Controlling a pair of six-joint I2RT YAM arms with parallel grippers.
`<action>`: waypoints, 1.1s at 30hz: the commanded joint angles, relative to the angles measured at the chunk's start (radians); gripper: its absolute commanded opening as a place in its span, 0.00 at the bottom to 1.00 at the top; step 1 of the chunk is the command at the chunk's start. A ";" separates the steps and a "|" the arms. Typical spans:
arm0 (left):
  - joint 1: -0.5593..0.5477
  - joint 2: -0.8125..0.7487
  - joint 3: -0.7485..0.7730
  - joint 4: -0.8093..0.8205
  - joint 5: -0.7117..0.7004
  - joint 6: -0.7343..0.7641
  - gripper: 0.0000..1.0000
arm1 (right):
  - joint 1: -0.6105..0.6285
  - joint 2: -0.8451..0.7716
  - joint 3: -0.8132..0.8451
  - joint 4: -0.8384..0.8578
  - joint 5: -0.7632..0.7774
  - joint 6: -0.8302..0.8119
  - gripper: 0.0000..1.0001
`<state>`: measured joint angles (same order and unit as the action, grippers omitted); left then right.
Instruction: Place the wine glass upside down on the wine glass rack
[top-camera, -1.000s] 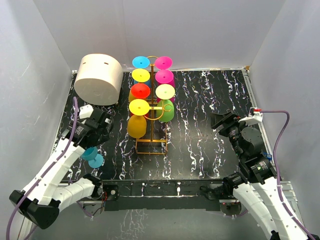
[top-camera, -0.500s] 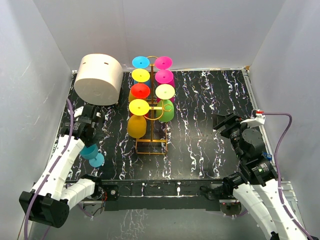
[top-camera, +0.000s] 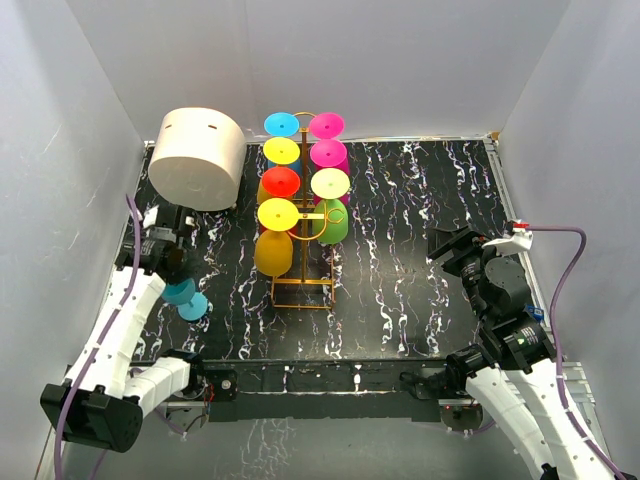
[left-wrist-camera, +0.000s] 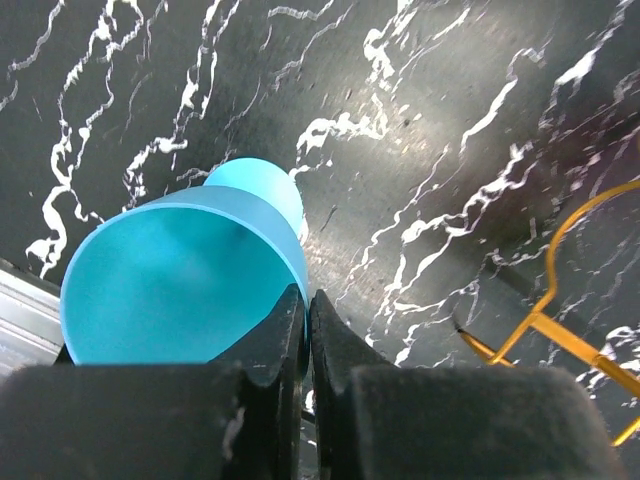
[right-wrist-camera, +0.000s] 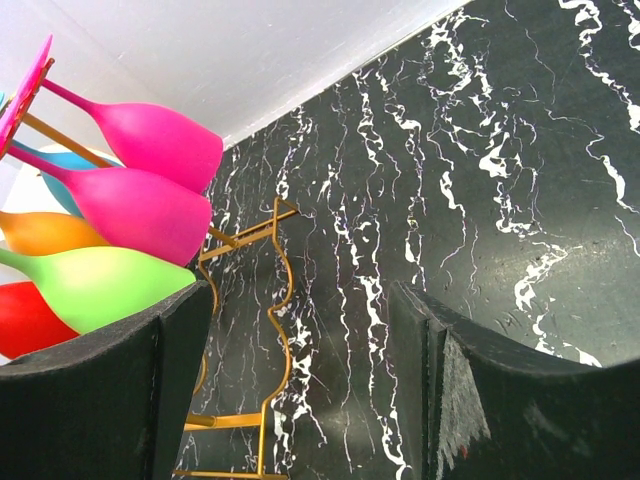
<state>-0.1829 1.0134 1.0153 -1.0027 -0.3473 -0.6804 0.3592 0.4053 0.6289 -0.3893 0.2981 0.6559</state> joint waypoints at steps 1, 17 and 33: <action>0.008 0.003 0.141 -0.014 -0.051 0.047 0.00 | 0.000 -0.012 0.013 0.051 0.027 -0.011 0.69; 0.008 0.050 0.664 0.282 0.126 0.232 0.00 | 0.000 0.001 0.023 0.097 -0.002 0.009 0.68; 0.007 0.130 0.742 0.795 0.793 0.052 0.00 | 0.000 -0.008 0.033 0.172 -0.178 0.169 0.70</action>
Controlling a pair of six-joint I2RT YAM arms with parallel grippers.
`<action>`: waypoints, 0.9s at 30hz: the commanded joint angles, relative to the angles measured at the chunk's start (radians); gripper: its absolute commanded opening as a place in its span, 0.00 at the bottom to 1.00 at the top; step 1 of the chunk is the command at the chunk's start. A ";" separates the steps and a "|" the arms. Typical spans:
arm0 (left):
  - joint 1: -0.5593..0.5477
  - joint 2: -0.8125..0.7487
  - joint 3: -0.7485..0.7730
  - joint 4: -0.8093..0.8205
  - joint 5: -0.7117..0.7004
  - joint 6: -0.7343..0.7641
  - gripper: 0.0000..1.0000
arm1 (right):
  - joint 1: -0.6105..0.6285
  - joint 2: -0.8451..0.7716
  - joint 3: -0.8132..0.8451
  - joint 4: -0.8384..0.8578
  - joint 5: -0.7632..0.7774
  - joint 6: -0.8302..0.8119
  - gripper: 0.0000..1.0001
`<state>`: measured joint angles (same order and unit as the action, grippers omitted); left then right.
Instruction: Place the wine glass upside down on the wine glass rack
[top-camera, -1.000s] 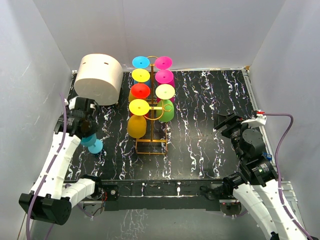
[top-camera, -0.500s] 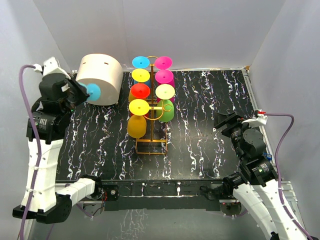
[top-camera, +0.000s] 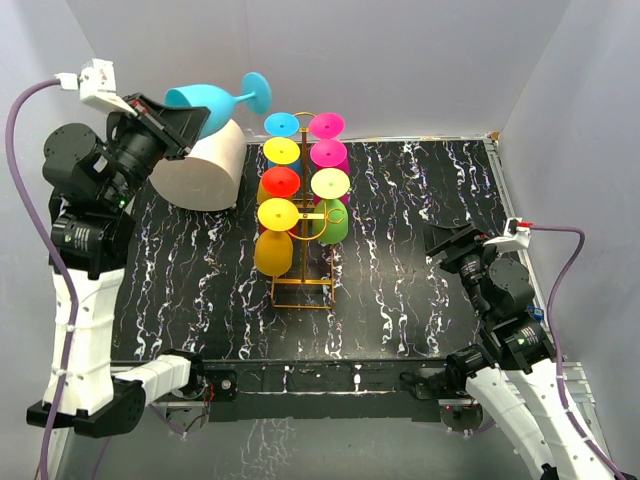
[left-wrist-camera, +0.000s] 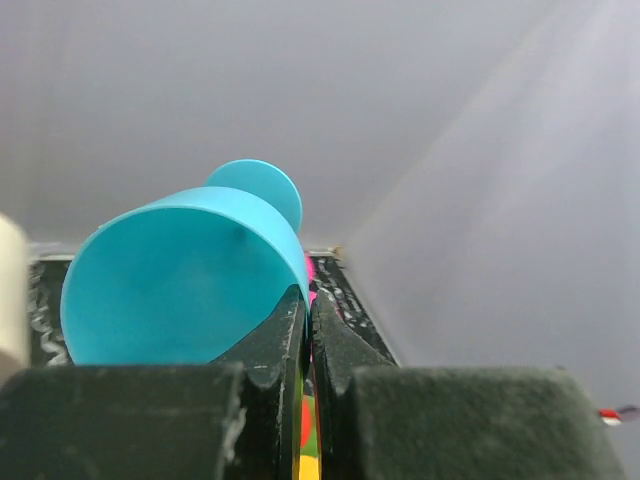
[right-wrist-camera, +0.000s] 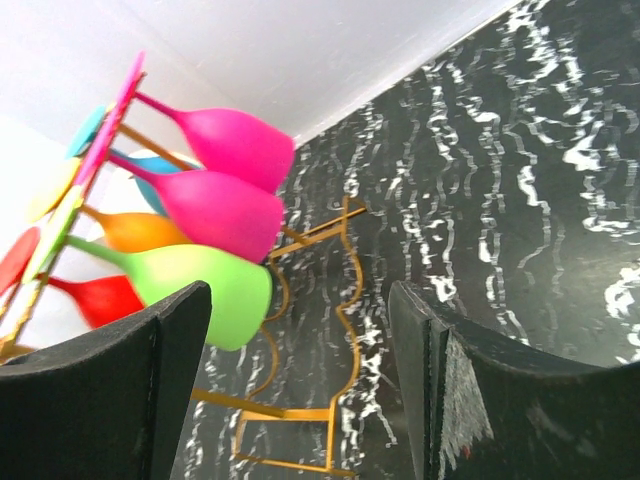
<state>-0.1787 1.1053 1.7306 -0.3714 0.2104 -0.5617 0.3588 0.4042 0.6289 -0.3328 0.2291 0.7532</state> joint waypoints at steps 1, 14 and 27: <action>0.005 0.049 0.016 0.202 0.299 -0.097 0.00 | 0.000 0.000 0.039 0.134 -0.161 0.089 0.70; -0.163 0.225 -0.073 0.582 0.399 -0.391 0.00 | 0.000 0.126 0.080 0.511 -0.434 0.375 0.74; -0.442 0.340 -0.120 0.823 0.288 -0.310 0.00 | 0.000 0.170 0.062 0.736 -0.225 0.827 0.55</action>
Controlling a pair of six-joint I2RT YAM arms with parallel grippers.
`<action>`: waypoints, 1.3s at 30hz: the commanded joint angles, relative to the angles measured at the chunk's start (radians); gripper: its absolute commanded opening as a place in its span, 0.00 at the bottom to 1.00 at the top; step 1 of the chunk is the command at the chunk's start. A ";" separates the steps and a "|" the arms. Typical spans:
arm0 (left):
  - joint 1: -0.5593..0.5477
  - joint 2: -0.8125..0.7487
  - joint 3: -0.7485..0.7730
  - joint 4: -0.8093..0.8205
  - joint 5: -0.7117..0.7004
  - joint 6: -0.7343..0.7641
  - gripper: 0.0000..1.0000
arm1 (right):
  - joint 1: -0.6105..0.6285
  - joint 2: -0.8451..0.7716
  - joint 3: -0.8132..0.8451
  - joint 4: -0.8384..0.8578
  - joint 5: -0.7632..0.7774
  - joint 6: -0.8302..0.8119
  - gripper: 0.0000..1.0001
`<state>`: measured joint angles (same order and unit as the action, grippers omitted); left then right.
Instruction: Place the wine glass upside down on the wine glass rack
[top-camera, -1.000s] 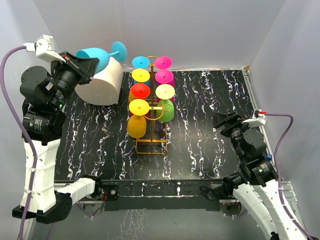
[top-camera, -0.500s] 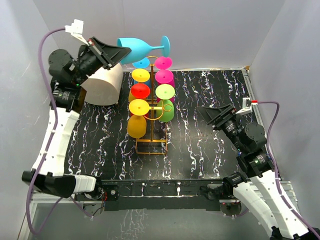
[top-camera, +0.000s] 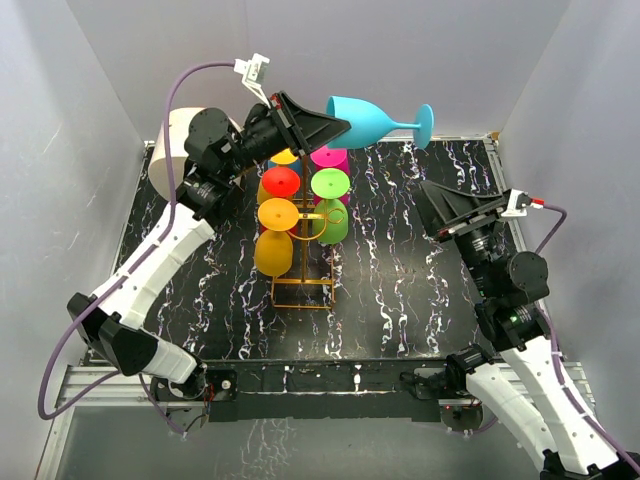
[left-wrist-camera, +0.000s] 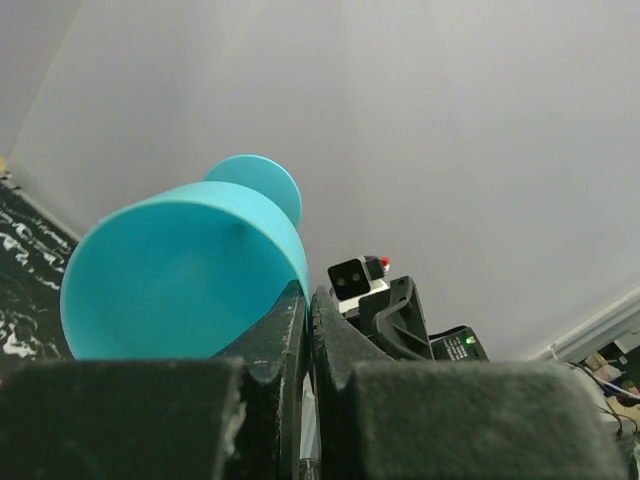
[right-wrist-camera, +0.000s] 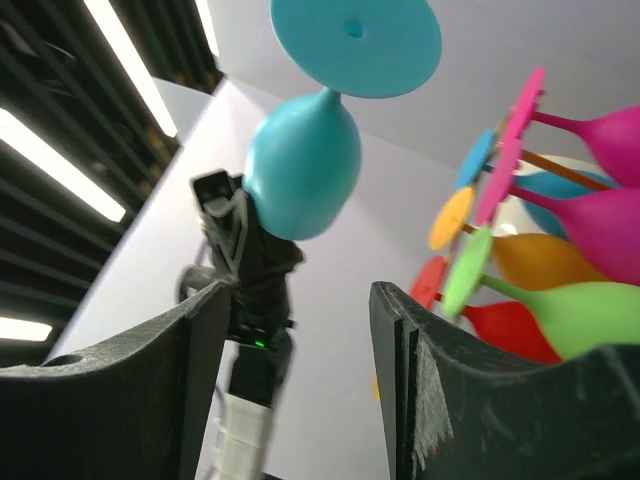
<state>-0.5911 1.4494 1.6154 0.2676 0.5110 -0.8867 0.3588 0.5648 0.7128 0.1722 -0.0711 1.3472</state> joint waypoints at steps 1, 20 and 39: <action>-0.036 0.000 -0.001 0.187 -0.014 0.020 0.00 | 0.000 0.021 -0.025 0.273 0.083 0.260 0.55; -0.233 -0.014 -0.090 0.261 -0.187 0.155 0.00 | 0.000 0.182 0.336 -0.202 0.313 0.307 0.41; -0.267 -0.046 -0.118 0.251 -0.217 0.204 0.00 | 0.000 0.244 0.354 -0.219 0.335 0.330 0.38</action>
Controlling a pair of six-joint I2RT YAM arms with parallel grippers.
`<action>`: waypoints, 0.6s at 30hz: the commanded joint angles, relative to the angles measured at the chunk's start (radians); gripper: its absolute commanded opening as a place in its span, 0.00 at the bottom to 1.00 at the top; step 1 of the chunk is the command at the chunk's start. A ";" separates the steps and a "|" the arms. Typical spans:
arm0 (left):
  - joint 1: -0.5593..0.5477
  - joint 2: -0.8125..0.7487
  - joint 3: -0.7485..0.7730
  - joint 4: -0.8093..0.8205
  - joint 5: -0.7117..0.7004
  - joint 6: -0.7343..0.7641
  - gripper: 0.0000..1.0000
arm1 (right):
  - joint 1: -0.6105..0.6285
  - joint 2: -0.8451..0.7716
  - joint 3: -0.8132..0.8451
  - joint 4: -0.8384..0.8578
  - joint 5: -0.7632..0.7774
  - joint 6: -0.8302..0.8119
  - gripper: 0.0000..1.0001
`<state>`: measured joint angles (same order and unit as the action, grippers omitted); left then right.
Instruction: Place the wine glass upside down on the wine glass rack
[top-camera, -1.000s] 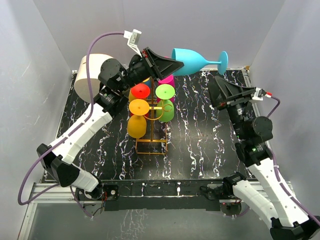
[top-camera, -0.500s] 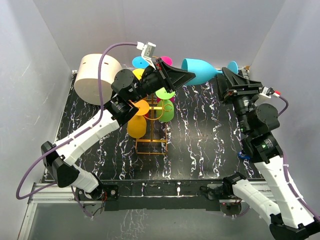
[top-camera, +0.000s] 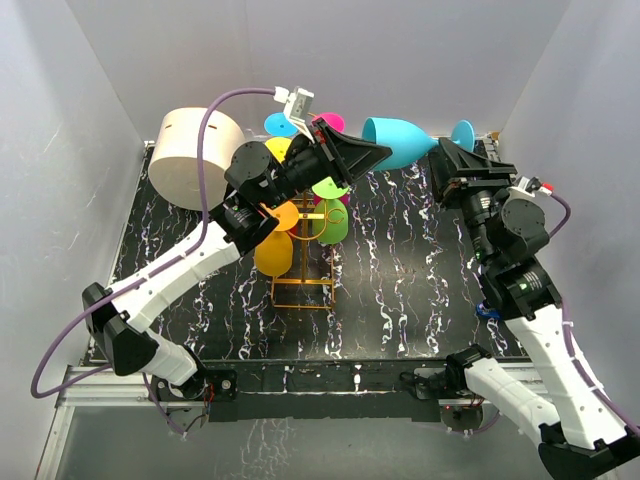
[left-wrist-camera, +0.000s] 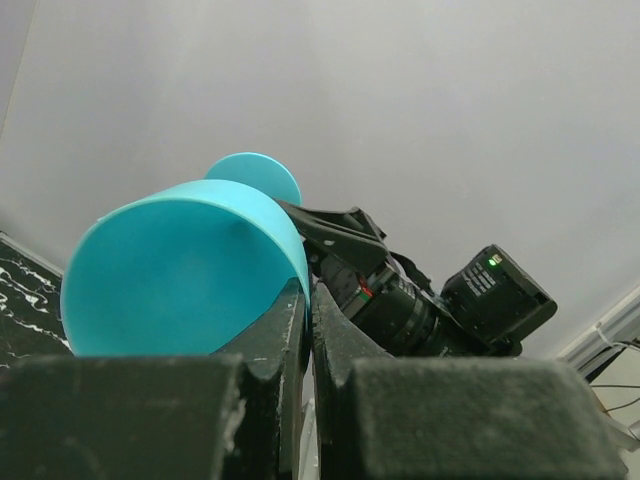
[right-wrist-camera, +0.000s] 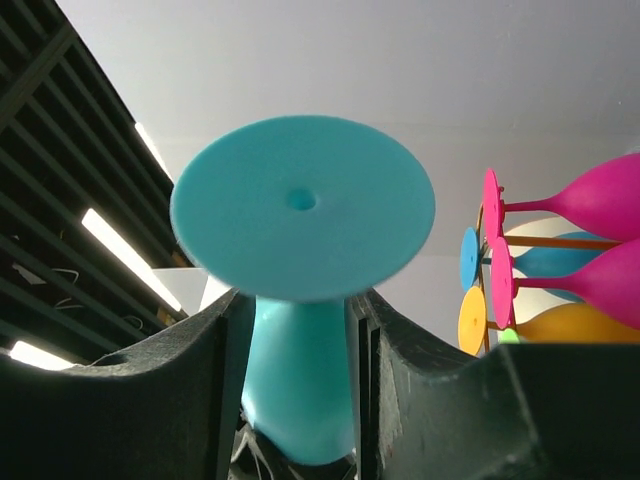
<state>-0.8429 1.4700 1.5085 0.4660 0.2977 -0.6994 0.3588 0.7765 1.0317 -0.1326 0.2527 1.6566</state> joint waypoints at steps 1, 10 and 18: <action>-0.019 -0.070 -0.017 0.056 -0.001 0.016 0.00 | 0.000 0.042 0.039 0.093 0.003 0.026 0.38; -0.031 -0.097 -0.059 0.052 0.009 0.017 0.00 | 0.000 0.077 0.041 0.130 0.009 0.057 0.28; -0.033 -0.137 -0.094 0.043 0.008 -0.002 0.00 | 0.000 0.069 0.021 0.133 0.013 0.073 0.11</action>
<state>-0.8673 1.4128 1.4223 0.4690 0.2871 -0.6914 0.3618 0.8627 1.0328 -0.0704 0.2375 1.7058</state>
